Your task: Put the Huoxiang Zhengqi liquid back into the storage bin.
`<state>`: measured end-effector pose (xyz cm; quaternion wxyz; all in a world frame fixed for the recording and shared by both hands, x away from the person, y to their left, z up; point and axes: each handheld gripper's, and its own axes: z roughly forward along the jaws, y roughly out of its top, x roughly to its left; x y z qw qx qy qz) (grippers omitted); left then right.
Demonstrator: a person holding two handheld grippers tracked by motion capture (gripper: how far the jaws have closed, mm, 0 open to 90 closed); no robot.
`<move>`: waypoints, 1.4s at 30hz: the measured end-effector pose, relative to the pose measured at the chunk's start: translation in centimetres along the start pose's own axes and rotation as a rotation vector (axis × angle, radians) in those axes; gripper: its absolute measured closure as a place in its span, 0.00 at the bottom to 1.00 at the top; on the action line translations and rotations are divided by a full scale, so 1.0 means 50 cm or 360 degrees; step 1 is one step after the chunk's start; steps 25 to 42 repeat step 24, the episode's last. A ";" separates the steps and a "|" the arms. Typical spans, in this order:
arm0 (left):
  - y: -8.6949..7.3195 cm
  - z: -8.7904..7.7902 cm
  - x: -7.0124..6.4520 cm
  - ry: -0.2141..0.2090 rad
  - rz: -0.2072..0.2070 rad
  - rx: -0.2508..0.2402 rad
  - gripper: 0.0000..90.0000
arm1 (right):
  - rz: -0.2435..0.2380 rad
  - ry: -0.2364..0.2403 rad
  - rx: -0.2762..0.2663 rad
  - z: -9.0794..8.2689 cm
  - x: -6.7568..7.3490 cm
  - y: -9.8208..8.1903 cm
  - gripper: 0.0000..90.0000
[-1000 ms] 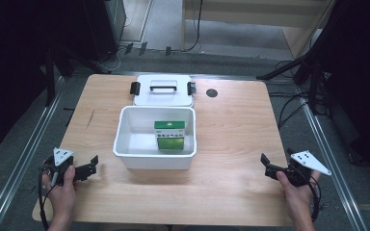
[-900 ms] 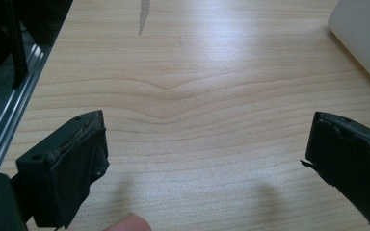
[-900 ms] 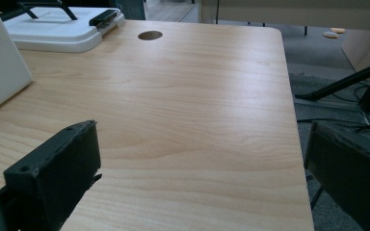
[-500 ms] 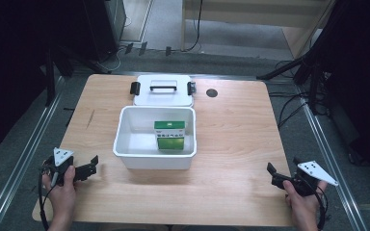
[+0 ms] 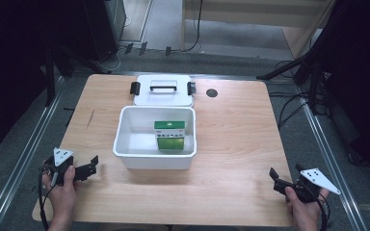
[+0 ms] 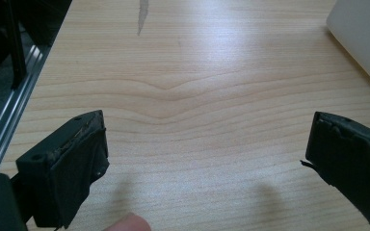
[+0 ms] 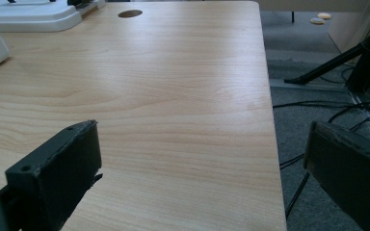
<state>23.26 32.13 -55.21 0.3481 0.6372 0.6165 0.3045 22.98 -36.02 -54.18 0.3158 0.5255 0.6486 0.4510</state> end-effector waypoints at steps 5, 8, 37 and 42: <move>0.000 0.000 0.000 -0.0002 0.0002 0.0003 0.02 | -0.0015 -0.0003 0.0022 0.003 0.003 -0.002 0.00; 0.000 0.000 0.001 -0.0004 -0.0005 -0.0003 0.02 | -0.0001 0.0018 0.0030 0.003 0.000 -0.002 0.00; -0.001 0.000 0.000 0.0007 -0.0004 -0.0019 0.02 | -0.0024 0.0054 0.0100 0.011 0.003 -0.002 0.00; -0.001 0.000 0.000 0.0007 -0.0004 -0.0019 0.02 | -0.0024 0.0054 0.0100 0.011 0.003 -0.002 0.00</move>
